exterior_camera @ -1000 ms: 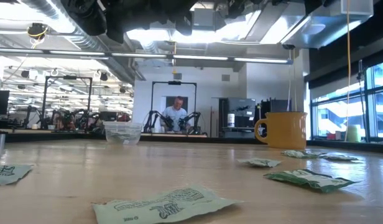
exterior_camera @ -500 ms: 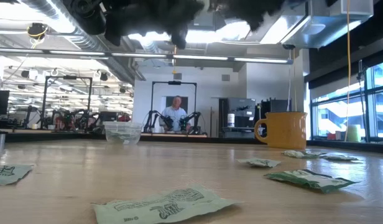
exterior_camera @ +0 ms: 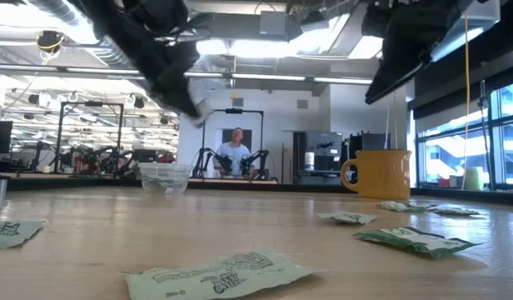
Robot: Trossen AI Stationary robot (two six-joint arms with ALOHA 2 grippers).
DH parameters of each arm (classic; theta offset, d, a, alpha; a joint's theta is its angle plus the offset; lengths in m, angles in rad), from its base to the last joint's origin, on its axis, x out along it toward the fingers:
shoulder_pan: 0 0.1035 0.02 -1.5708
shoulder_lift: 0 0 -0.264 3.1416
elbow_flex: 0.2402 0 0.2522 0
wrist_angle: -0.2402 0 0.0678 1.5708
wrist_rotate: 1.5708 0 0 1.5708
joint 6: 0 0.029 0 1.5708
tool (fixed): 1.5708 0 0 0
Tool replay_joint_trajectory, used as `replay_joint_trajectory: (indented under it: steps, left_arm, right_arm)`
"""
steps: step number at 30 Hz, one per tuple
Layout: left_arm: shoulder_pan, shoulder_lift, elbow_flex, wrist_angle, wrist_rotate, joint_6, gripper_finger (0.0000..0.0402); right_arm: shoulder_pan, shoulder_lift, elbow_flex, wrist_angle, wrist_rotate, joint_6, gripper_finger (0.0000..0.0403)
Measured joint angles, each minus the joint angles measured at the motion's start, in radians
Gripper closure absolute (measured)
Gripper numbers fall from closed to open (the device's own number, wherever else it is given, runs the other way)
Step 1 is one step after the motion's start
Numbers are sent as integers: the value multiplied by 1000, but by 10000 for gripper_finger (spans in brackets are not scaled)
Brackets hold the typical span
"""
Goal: Pick and place Stevia / Truvia into bins
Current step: Put the truvia packet into the transparent container
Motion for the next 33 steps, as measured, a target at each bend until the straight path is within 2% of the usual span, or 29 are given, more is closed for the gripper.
replay_joint_trajectory:
  steps: [3, 9, 22, 33]
  left_arm:
    - [30, -13, 0, -106, -58, -52, 396]
    - [82, 25, 0, -211, -70, -55, 396]
    - [124, 169, 0, -237, -71, -11, 394]
    - [123, 180, 0, -239, -72, 2, 348]
  right_arm:
    - [0, -16, -23, 4, 22, 18, 231]
    - [0, -61, -104, 116, 26, 20, 231]
    - [0, -70, -131, 151, 27, 16, 231]
    - [0, -70, -131, 151, 26, 17, 231]
